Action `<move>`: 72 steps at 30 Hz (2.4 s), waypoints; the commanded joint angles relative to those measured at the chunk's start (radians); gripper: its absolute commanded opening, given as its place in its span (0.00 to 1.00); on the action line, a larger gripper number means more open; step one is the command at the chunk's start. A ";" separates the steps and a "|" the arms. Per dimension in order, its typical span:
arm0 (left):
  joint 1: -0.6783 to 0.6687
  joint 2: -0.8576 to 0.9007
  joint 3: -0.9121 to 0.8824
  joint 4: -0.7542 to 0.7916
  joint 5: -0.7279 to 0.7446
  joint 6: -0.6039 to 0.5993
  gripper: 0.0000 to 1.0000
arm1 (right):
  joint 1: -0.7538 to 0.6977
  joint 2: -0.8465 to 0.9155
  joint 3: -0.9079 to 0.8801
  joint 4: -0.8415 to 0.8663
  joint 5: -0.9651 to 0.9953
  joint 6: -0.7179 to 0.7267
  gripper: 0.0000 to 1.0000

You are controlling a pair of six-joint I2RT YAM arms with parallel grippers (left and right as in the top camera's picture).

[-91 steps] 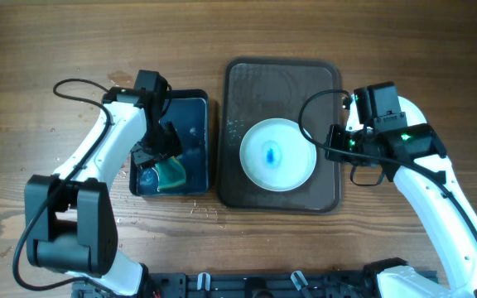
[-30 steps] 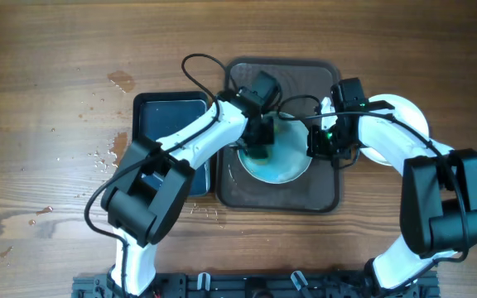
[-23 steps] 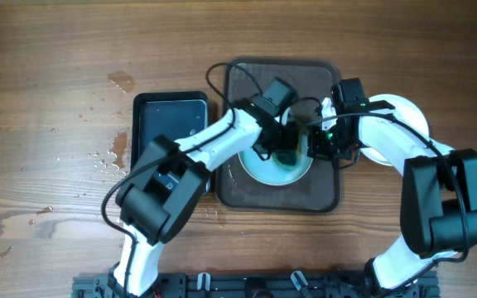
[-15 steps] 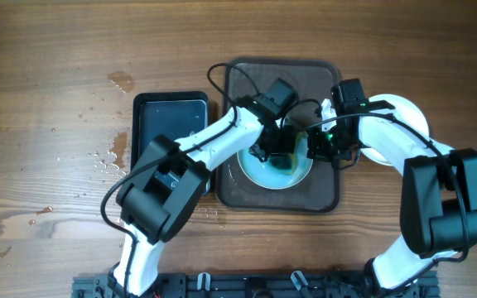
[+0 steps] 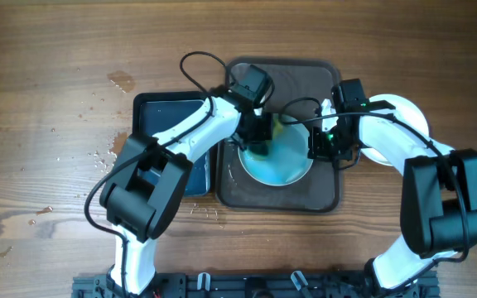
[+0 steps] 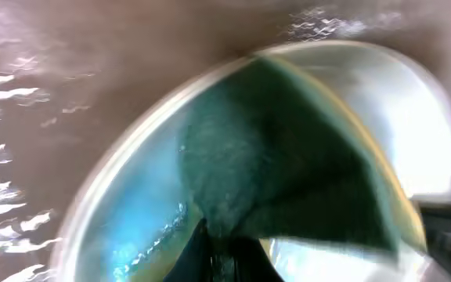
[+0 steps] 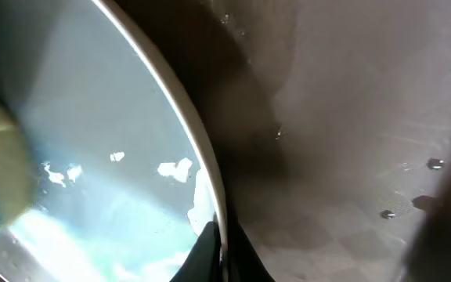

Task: Clean dirty plates on tray and stack at the side
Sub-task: 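Scrub the last plate with the sponge while right gripper holds it, then return the sponge to the water tray with left gripper, then lift the plate with right gripper and hold it over the water tray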

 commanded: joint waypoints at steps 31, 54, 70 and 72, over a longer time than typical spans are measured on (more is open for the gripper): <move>0.129 -0.235 -0.015 -0.226 0.138 -0.022 0.04 | 0.003 0.034 -0.005 0.000 0.047 -0.020 0.04; 0.502 -0.448 -0.252 -0.349 -0.192 -0.018 0.53 | 0.003 -0.106 0.135 -0.259 0.133 0.005 0.04; 0.850 -0.663 0.080 -0.591 -0.193 -0.018 1.00 | 0.468 0.162 0.850 -0.414 0.306 0.090 0.04; 0.852 -0.663 0.080 -0.591 -0.193 -0.018 1.00 | 0.518 0.164 0.850 -0.312 0.446 0.113 0.04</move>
